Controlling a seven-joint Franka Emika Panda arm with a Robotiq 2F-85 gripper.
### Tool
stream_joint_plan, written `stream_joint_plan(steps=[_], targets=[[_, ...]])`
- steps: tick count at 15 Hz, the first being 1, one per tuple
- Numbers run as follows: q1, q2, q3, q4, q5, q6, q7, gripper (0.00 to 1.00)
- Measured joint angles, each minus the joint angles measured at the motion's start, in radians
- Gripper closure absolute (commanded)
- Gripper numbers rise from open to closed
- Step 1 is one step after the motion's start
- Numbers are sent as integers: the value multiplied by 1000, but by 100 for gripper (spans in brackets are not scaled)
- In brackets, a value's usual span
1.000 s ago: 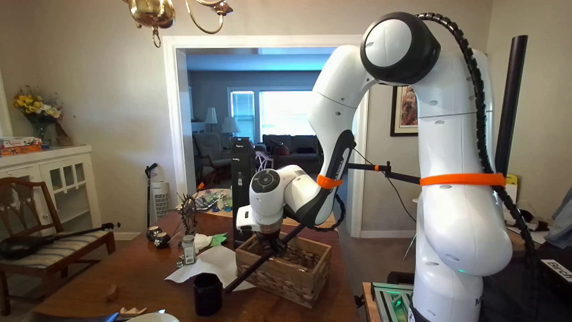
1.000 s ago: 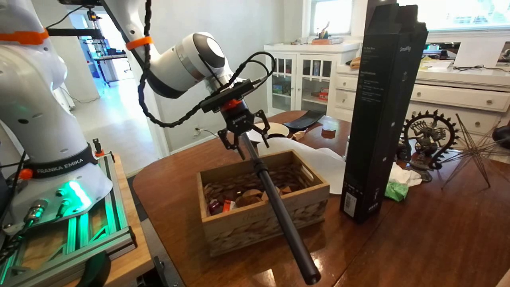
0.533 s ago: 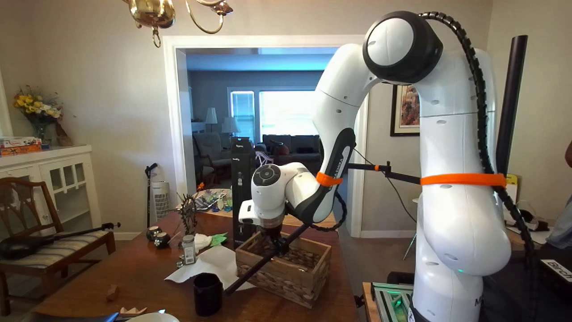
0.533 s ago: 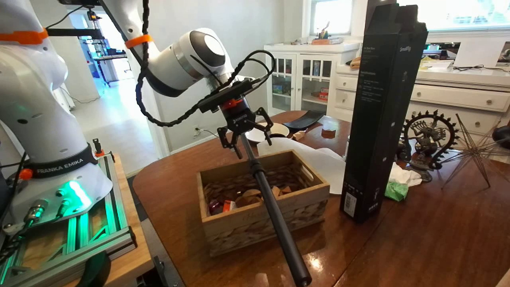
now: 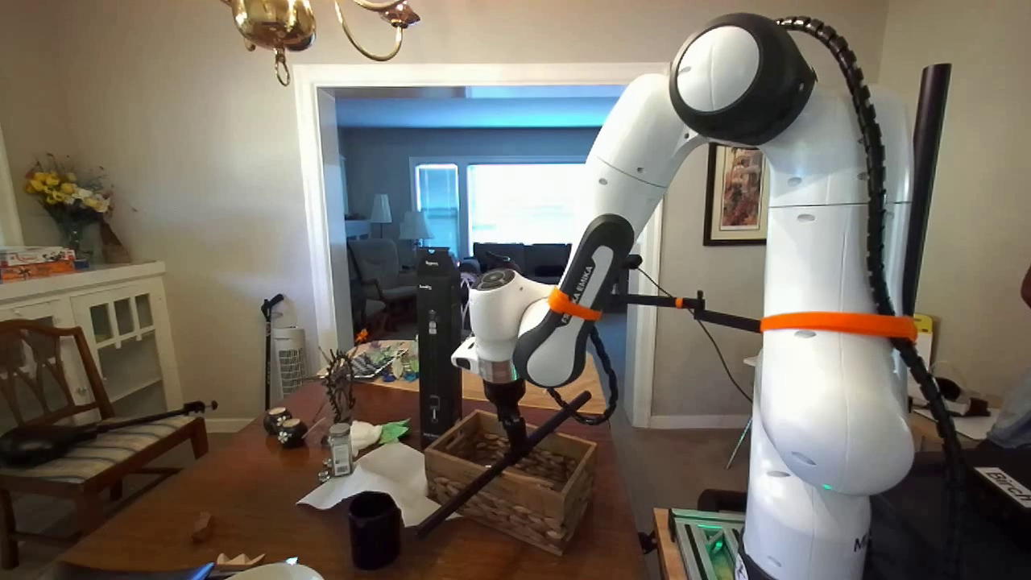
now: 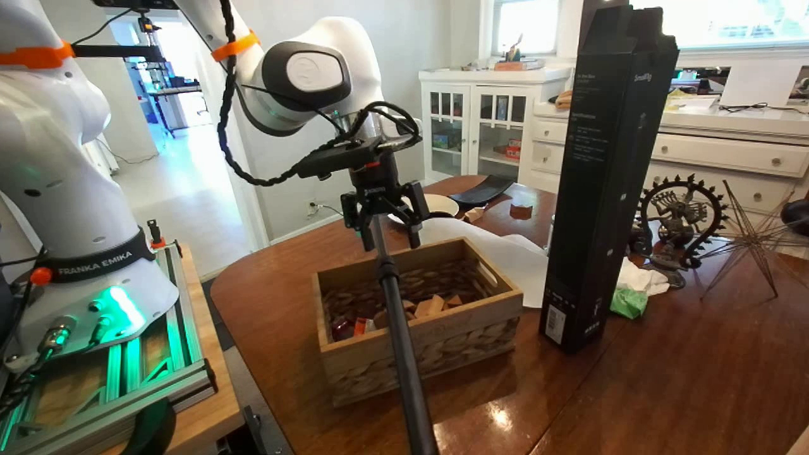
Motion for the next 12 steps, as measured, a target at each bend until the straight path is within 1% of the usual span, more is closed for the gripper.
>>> stream_joint_plan(steps=[3, 5, 8, 12], targets=[[3, -34, 1, 11, 230, -67, -45, 0], [5, -60, 0, 33, 354, -134, -51, 0], [4, -91, -10, 77, 471, -234, -27, 0], [1, -108, -31, 128, 562, -321, 71, 0]])
